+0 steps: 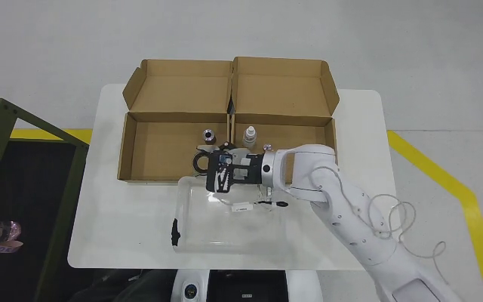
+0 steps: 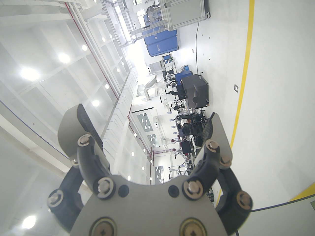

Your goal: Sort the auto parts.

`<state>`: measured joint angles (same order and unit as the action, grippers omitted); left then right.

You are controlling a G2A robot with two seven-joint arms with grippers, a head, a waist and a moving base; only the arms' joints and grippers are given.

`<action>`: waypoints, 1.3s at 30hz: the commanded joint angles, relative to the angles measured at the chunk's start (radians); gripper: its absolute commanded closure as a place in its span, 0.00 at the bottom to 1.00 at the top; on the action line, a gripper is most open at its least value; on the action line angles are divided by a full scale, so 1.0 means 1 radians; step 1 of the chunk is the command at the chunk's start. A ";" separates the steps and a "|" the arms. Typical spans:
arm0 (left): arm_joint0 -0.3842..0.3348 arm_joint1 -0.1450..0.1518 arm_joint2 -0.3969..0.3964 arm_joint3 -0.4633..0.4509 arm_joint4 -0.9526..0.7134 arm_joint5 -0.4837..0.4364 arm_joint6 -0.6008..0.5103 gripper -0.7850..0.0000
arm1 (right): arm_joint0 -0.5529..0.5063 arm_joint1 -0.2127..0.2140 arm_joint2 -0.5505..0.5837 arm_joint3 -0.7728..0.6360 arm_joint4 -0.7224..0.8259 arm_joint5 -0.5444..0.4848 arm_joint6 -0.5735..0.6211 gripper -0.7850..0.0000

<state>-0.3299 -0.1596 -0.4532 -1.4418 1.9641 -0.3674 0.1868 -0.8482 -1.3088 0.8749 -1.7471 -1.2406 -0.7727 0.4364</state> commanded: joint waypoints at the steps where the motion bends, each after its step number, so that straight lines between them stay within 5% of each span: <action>1: 0.000 0.000 0.000 0.000 0.000 0.000 0.000 0.00 | 0.020 -0.005 -0.009 0.030 0.009 0.006 -0.006 1.00; 20: 0.000 0.000 0.000 0.000 0.000 0.000 0.000 0.00 | 0.220 -0.087 -0.177 0.397 0.072 0.071 -0.029 1.00; 39: 0.000 0.000 0.000 0.000 0.000 0.000 0.000 0.00 | 0.304 -0.160 -0.271 0.637 0.087 0.091 -0.039 1.00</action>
<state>-0.3299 -0.1596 -0.4532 -1.4418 1.9641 -0.3674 0.1868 -0.5456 -1.4669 0.6057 -1.1161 -1.1522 -0.6829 0.3958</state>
